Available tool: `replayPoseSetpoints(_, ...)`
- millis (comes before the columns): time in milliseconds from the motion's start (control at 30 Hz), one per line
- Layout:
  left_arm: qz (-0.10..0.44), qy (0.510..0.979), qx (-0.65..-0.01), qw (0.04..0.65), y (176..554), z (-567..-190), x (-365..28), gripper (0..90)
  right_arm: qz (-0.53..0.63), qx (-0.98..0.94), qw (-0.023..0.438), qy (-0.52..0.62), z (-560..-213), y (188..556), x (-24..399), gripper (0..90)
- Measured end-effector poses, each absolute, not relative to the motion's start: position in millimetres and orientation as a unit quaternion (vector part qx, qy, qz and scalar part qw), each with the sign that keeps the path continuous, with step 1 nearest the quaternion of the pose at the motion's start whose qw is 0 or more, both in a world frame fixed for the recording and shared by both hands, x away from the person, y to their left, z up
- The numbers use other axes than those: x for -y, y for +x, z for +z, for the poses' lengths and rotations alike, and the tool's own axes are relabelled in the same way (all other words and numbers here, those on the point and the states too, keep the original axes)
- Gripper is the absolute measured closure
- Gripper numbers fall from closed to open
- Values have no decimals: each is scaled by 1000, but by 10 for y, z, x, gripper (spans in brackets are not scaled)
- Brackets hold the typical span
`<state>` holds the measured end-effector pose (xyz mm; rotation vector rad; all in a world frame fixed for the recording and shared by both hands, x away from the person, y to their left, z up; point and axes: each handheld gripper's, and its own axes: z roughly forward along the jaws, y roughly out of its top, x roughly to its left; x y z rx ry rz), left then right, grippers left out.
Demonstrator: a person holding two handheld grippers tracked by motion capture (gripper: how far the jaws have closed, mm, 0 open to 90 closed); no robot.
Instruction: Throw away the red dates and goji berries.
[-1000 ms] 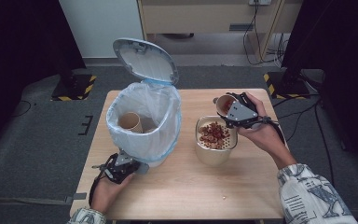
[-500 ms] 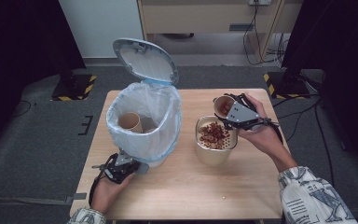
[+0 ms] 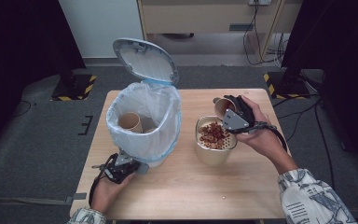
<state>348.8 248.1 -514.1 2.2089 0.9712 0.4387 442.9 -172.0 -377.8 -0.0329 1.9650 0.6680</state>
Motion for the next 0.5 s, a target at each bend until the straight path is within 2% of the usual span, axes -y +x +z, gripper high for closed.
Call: replayPoseSetpoints(500,168,848,-373,337,3488,-5141,-2480,900,228,-818,525,-60,-3737,4365,1638,269)
